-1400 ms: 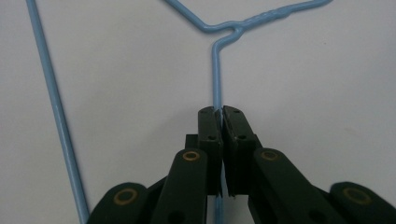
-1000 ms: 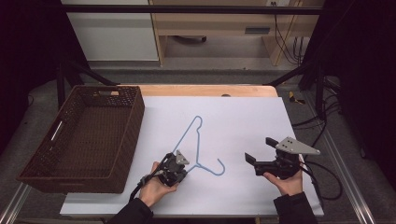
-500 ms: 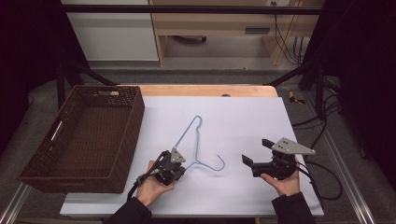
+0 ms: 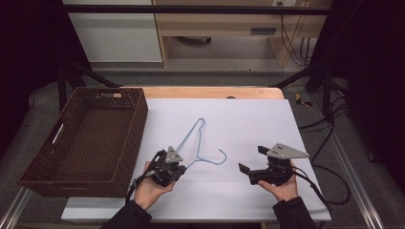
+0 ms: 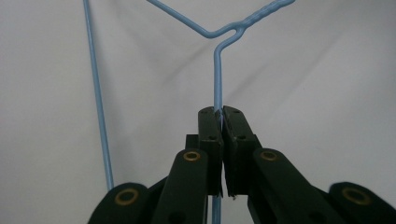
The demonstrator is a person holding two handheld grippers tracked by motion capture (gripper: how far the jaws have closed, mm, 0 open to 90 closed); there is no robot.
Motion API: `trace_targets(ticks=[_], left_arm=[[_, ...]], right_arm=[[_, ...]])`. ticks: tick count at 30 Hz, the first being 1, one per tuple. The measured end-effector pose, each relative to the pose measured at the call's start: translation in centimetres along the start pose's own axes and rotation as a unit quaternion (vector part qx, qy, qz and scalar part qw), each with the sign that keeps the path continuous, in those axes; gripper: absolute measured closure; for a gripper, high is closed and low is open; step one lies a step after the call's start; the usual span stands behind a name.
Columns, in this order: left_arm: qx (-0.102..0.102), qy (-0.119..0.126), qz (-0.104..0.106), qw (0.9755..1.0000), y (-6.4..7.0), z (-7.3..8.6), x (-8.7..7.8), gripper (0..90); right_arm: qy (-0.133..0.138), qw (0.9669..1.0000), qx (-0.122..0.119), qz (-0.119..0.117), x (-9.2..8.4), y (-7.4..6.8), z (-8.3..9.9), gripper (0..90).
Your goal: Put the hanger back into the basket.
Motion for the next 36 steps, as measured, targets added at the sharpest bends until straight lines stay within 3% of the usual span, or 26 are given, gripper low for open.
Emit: trace_targets(ticks=[13,24,29,36], left_arm=[[-0.007,0.008,-0.007,0.9999,-0.5,-0.3,-0.6,87.0],[-0.013,0.011,-0.005,0.9998,-0.6,-0.3,-0.7,86.9],[-0.013,0.011,-0.004,0.9998,-0.6,-0.3,-0.7,86.9],[-0.014,0.012,-0.006,0.9998,-0.6,-0.2,-0.6,86.9]], right_arm=[[-0.026,0.9993,-0.007,-0.028,2.2,-1.8,1.0,5.5],[-0.042,0.997,-0.018,-0.063,5.5,-4.4,1.4,8.2],[-0.041,0.9964,-0.011,-0.073,6.7,-5.1,1.3,14.2],[-0.027,0.9964,0.002,-0.081,8.3,-5.2,1.1,31.4]])
Point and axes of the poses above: each handheld gripper's, and its own axes: x roughly forward along the jaws, z roughly out of its underside, y roughly to its right, the point moved 3 cm from there along x, roughly forward along the jaws, and after that the axes turned 12 degrees about y, right-handed, at the moved point
